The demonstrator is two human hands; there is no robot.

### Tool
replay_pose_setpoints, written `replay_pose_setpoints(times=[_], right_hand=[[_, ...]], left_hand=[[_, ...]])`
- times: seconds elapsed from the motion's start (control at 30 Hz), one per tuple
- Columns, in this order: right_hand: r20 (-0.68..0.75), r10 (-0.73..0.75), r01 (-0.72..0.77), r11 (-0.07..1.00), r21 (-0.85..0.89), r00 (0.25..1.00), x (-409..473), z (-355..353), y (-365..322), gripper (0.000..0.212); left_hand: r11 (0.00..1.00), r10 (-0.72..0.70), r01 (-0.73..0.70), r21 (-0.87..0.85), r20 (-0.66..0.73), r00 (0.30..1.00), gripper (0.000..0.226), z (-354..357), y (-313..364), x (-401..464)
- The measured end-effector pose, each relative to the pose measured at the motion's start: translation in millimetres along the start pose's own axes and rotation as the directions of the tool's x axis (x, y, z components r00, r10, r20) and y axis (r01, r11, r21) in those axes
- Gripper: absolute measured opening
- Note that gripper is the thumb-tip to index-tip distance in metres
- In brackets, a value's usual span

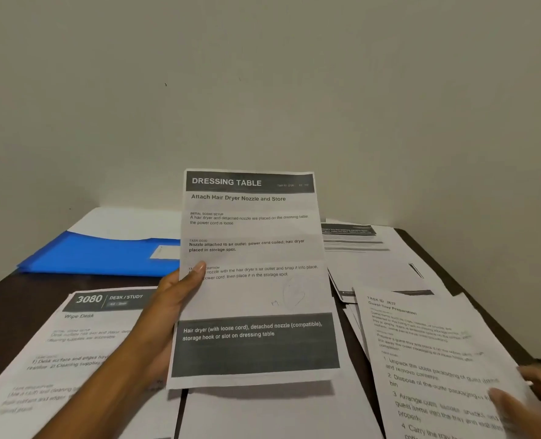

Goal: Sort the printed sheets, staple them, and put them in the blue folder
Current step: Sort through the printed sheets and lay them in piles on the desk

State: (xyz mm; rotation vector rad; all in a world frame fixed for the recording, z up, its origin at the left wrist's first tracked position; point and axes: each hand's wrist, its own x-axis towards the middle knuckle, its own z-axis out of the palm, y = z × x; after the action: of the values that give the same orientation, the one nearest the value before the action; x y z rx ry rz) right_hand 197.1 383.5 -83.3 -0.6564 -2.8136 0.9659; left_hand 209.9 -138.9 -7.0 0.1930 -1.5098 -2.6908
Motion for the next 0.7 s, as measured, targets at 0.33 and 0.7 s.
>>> replay_pose_setpoints(times=[0.33, 0.7], right_hand=[[-0.084, -0.343, 0.353, 0.920, 0.173, 0.936, -115.9, 4.3, -141.0, 0.031], [0.178, -0.501, 0.304, 0.730, 0.612, 0.847, -128.7, 97.1, -241.9, 0.012]], left_hand=[[0.999, -0.008, 0.009, 0.045, -0.007, 1.000, 0.034, -1.5, -1.1, 2.0], [0.995, 0.005, 0.000, 0.095, -0.049, 0.999, 0.037, -0.6, -2.2, -0.6]])
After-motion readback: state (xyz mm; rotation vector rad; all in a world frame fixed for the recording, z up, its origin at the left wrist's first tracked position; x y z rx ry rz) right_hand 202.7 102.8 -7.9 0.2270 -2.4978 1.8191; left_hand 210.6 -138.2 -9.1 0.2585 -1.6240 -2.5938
